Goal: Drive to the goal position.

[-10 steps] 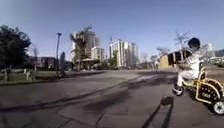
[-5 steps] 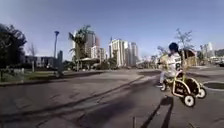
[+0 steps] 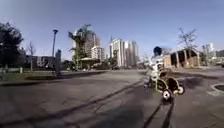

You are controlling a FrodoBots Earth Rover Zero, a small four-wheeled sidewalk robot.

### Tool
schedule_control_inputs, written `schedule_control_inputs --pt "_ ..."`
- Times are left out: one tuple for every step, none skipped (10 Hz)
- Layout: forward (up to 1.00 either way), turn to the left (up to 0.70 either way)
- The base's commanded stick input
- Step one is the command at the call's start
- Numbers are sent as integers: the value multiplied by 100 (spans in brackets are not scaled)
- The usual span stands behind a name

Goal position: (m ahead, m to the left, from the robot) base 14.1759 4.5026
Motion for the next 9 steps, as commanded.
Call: schedule_control_inputs --pt "75 1" --pt "76 1" --pt "76 1" --pt "76 1" --pt "78 1" --pt "78 1" --pt "78 1" --pt "78 1" --pt "79 1"
